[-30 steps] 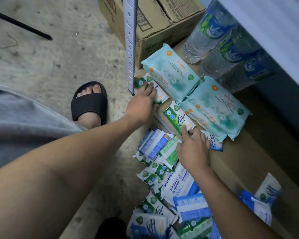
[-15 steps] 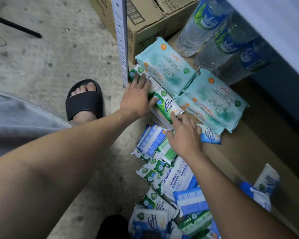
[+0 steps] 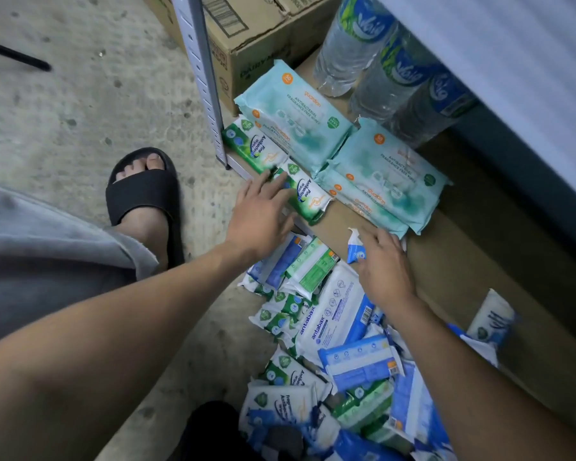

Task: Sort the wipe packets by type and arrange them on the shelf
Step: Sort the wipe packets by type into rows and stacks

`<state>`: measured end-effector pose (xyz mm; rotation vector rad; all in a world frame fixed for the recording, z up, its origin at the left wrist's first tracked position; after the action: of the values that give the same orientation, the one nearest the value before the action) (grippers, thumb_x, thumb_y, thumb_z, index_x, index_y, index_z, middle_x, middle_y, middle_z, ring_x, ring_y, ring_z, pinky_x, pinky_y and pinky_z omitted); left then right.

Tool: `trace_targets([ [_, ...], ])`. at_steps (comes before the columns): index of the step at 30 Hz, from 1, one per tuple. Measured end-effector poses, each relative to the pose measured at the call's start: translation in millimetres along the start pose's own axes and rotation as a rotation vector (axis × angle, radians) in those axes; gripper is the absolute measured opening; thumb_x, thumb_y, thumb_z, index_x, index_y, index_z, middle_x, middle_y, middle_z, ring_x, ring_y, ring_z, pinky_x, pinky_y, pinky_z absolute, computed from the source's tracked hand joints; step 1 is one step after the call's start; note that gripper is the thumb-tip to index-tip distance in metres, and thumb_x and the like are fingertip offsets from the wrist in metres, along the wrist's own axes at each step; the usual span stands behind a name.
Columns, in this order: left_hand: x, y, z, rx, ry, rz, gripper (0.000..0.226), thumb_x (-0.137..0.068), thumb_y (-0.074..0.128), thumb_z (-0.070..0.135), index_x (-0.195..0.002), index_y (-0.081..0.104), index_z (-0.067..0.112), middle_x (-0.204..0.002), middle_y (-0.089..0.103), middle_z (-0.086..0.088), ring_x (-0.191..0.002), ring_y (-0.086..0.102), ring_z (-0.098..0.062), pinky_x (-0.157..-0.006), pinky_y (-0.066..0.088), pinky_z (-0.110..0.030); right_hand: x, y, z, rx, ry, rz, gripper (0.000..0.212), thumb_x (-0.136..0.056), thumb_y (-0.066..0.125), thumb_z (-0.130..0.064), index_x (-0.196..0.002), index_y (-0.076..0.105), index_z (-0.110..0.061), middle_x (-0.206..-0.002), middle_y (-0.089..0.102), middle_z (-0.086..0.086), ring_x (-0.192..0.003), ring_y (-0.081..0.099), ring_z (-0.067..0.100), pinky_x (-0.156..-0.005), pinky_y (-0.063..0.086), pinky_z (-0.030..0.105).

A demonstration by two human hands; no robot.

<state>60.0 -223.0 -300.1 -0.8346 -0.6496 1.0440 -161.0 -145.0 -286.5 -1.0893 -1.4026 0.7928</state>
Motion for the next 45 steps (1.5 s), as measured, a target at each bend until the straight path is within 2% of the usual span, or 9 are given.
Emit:
trace_targets([
  [4, 25.0, 6.6, 11.8, 0.024, 0.076, 0.063, 0.035, -0.092, 0.062, 0.030, -0.126, 0.063, 0.019, -0.147, 0.052, -0.002, -0.131, 0.046, -0.029, -0.104, 0.043, -0.047, -1.4, -0.5, 9.4, -0.052, 0.111, -0.050, 0.061, -0.091, 0.072, -0.029, -0.144, 0.049, -0.012, -0.134, 0.044, 0.013, -0.129, 0.041, 0.030, -0.106, 0.042, 0.044],
  [8, 48.8, 12.8, 23.4, 0.089, 0.057, 0.042, 0.031, -0.093, 0.065, 0.033, -0.120, 0.067, 0.017, -0.124, 0.063, -0.002, -0.105, 0.056, -0.026, -0.085, 0.052, -0.043, 12.7, -3.4, 13.9, 0.029, 0.119, -0.088, 0.062, -0.086, 0.074, -0.042, -0.142, 0.050, -0.030, -0.139, 0.045, 0.005, -0.129, 0.042, 0.027, -0.106, 0.038, 0.042],
  [13, 66.5, 35.0, 40.9, 0.159, -0.137, -0.267, 0.067, -0.087, 0.066, 0.060, -0.138, 0.055, 0.019, -0.130, 0.057, -0.003, -0.114, 0.055, -0.025, -0.088, 0.050, -0.036, 29.7, 0.3, 25.1, 0.034, 0.146, -0.121, 0.069, -0.086, 0.074, -0.035, -0.147, 0.041, -0.034, -0.136, 0.051, 0.002, -0.121, 0.053, 0.024, -0.101, 0.039, 0.039],
  [16, 68.0, 40.0, 53.4, 0.085, -0.194, -0.323, 0.080, -0.080, 0.069, 0.066, -0.142, 0.050, 0.019, -0.133, 0.054, -0.005, -0.119, 0.051, -0.026, -0.091, 0.047, -0.036, 39.0, -2.9, 32.8, -0.015, 0.162, -0.053, 0.063, -0.088, 0.071, -0.034, -0.145, 0.045, -0.031, -0.136, 0.053, 0.003, -0.121, 0.052, 0.026, -0.100, 0.039, 0.040],
  [22, 66.0, 41.7, 64.8, 0.022, -0.259, -0.328, 0.068, -0.087, 0.068, 0.046, -0.145, 0.047, 0.016, -0.134, 0.054, -0.010, -0.122, 0.049, -0.031, -0.092, 0.048, -0.040, 68.9, -19.3, 35.5, -0.128, 0.136, 0.078, 0.060, -0.088, 0.070, -0.037, -0.143, 0.048, -0.032, -0.129, 0.054, -0.001, -0.121, 0.050, 0.024, -0.099, 0.041, 0.045],
  [26, 68.3, 36.4, 68.2, 0.022, -0.290, -0.356, 0.065, -0.088, 0.071, 0.042, -0.143, 0.048, 0.017, -0.131, 0.055, -0.011, -0.114, 0.057, -0.032, -0.088, 0.049, -0.038, 99.0, -16.4, 17.5, -0.128, 0.020, 0.036, 0.062, -0.089, 0.068, -0.033, -0.146, 0.045, -0.034, -0.129, 0.053, -0.004, -0.122, 0.047, 0.022, -0.098, 0.037, 0.041],
  [35, 101.7, 16.1, 68.6, 0.020, -0.308, -0.364, 0.062, -0.089, 0.069, 0.040, -0.145, 0.050, 0.019, -0.133, 0.056, -0.013, -0.110, 0.060, -0.031, -0.090, 0.049, -0.036, 159.1, 13.1, -6.2, -0.236, -0.024, -0.130, 0.050, -0.092, 0.055, -0.001, -0.139, 0.056, -0.017, -0.149, 0.050, 0.000, -0.139, 0.039, 0.022, -0.115, 0.028, 0.030],
  [40, 131.7, 2.1, 78.8, 0.078, -0.335, -0.334, 0.055, -0.091, 0.067, 0.040, -0.140, 0.055, 0.019, -0.129, 0.058, -0.015, -0.111, 0.059, -0.032, -0.090, 0.045, -0.034, 200.2, 13.1, -10.2, -0.382, 0.096, -0.043, 0.044, -0.094, 0.059, -0.012, -0.138, 0.058, -0.019, -0.140, 0.057, -0.002, -0.130, 0.051, 0.022, -0.106, 0.042, 0.034],
  [45, 166.2, -7.6, 92.1, 0.190, -0.356, -0.320, 0.058, -0.092, 0.066, 0.046, -0.141, 0.054, 0.017, -0.130, 0.064, -0.017, -0.110, 0.064, -0.032, -0.092, 0.051, -0.036, 256.8, 28.8, -2.4, -0.648, 0.461, 0.164, 0.038, -0.094, 0.064, -0.022, -0.132, 0.062, -0.019, -0.131, 0.063, 0.000, -0.120, 0.057, 0.024, -0.096, 0.049, 0.038],
])
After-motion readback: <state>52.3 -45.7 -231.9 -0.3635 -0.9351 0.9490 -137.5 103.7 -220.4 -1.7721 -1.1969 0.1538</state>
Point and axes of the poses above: each hand's wrist, its own x-axis away from the middle knuckle, its own y-axis out of the palm, z = x × y, the point moved 6 cm from there along -x, towards the middle knuckle
